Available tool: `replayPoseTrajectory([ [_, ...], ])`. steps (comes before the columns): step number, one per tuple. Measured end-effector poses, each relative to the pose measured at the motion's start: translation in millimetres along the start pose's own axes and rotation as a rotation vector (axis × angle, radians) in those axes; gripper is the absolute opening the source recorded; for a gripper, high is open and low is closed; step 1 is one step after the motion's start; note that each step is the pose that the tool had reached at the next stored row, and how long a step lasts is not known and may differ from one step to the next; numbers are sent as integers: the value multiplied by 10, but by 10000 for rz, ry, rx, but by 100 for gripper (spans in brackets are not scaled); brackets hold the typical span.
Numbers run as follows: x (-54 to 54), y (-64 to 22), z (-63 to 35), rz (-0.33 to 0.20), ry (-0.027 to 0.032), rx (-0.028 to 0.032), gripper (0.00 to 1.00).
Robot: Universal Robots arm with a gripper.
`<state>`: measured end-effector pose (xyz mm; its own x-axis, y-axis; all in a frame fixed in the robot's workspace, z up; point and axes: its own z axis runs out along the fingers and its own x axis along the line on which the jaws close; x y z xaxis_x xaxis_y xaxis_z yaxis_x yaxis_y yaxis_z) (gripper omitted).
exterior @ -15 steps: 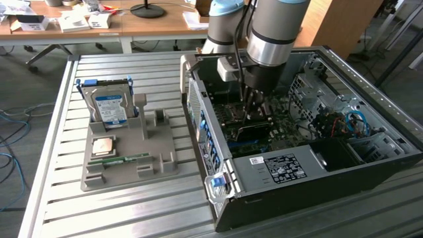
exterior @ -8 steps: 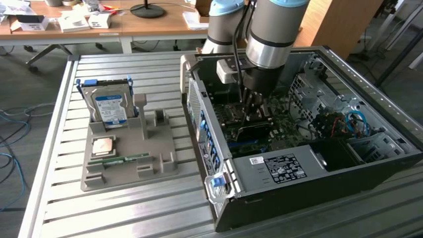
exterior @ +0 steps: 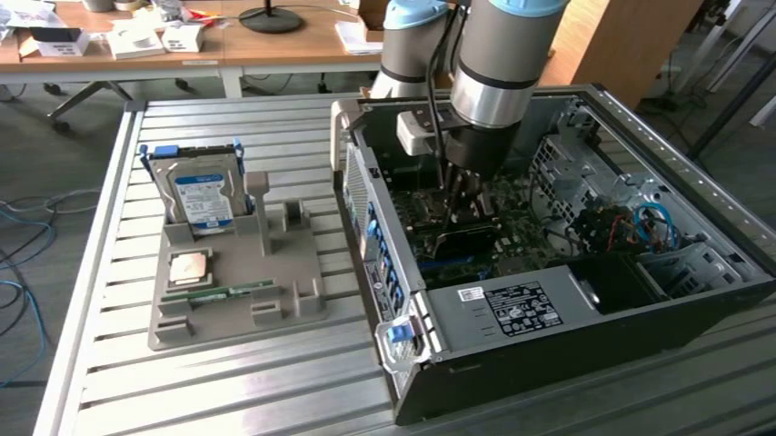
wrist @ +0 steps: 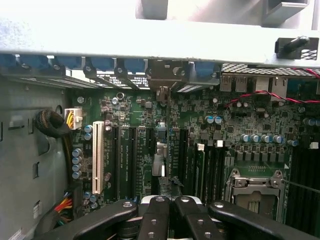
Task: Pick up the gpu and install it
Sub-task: 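Press down on the gpu until it lock into place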
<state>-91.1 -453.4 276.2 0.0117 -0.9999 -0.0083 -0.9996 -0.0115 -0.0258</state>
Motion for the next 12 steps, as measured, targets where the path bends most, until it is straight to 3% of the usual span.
replayPoseTrajectory([
  [12,-26,1,37,0,1,-1,11],
])
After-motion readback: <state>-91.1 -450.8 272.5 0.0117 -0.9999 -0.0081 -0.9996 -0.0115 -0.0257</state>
